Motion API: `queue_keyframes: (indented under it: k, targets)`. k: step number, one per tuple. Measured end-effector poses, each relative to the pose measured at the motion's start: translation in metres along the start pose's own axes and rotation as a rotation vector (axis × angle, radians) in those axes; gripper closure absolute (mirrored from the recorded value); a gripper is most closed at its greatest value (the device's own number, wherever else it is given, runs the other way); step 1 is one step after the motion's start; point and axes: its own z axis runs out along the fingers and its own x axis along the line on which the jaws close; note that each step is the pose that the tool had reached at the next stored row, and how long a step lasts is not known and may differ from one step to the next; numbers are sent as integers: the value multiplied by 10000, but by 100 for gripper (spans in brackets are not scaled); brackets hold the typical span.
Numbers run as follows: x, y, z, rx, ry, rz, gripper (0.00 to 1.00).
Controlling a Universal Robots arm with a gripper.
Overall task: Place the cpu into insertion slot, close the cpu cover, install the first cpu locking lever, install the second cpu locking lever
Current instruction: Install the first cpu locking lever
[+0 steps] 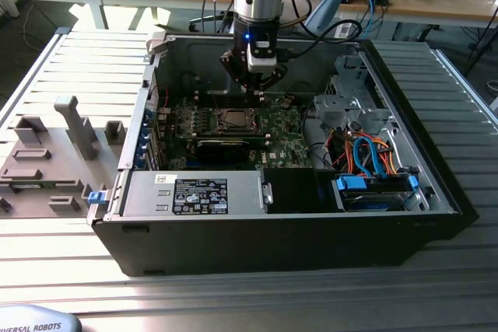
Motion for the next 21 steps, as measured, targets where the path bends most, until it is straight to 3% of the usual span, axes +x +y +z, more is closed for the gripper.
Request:
queue_keyframes:
  k: [21]
  targets:
    - [0, 0, 0, 71, -49, -213, 89]
